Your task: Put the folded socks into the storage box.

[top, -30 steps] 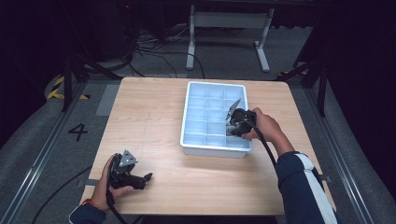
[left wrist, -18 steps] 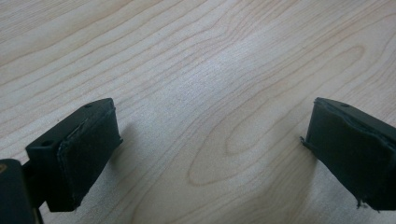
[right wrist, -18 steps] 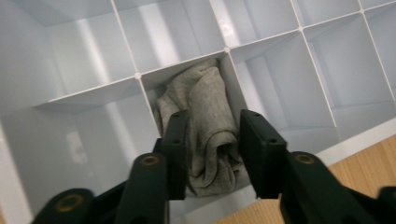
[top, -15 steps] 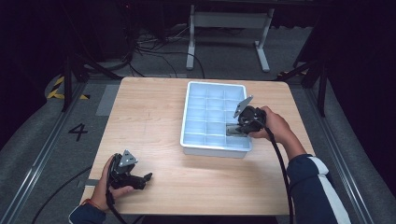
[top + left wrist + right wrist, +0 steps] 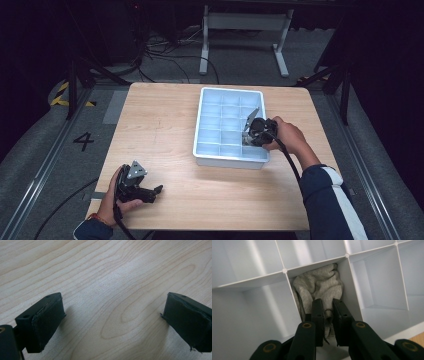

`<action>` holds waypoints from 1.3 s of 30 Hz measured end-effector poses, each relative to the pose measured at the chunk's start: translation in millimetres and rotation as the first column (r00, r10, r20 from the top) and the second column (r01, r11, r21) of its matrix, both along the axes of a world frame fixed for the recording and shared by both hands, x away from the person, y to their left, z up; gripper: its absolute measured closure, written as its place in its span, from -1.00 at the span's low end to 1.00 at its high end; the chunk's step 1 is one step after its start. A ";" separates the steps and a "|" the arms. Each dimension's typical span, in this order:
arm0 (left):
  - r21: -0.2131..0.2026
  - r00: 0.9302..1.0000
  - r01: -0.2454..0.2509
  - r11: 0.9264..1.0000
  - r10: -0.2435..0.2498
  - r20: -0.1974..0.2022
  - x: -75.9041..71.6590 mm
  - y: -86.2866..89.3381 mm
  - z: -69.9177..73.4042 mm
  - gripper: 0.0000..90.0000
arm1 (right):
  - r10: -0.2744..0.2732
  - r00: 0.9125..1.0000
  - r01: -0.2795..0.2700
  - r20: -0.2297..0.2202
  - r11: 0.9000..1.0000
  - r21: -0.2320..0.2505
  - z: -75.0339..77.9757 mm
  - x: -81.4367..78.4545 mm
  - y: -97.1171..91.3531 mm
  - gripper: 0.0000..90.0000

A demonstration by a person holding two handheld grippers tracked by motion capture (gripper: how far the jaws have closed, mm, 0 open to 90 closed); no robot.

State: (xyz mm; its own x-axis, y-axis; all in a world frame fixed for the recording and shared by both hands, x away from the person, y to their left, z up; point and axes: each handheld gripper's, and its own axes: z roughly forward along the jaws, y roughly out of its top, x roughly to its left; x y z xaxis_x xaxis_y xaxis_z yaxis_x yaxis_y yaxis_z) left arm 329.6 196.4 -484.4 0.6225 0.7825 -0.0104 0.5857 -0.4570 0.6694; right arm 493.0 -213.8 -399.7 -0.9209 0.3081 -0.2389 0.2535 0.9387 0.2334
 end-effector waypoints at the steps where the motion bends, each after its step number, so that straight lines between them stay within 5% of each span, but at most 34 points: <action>1: 0.000 1.000 0.000 1.000 0.000 0.000 0.0 0.0 0.0 -0.91 | -0.001 1.000 0.001 -0.002 1.000 -0.005 -0.8 0.6 0.4 0.79; 14: 0.000 1.000 0.000 1.000 0.000 0.000 0.0 0.0 -0.1 -0.91 | -0.013 1.000 0.013 0.000 0.999 -0.030 -8.1 1.1 4.7 0.79; 26: 0.000 1.000 -0.001 1.000 0.001 0.002 0.0 -0.1 -0.2 -0.91 | -0.037 0.999 0.036 0.021 0.999 0.039 -6.5 -3.7 -4.1 0.65; 39: 0.000 1.000 0.000 1.000 0.000 0.000 0.0 0.1 0.0 -0.91 | -0.106 0.994 0.098 0.036 0.978 0.184 11.9 -13.5 -23.2 0.47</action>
State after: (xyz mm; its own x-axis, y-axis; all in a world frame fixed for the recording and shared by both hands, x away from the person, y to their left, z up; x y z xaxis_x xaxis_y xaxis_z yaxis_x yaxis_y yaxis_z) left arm 329.6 196.5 -484.4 0.6226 0.7825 -0.0109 0.5859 -0.4568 0.6694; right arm 479.5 -237.1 -387.8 -0.8719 0.4418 -0.2111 0.3307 0.8494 0.4114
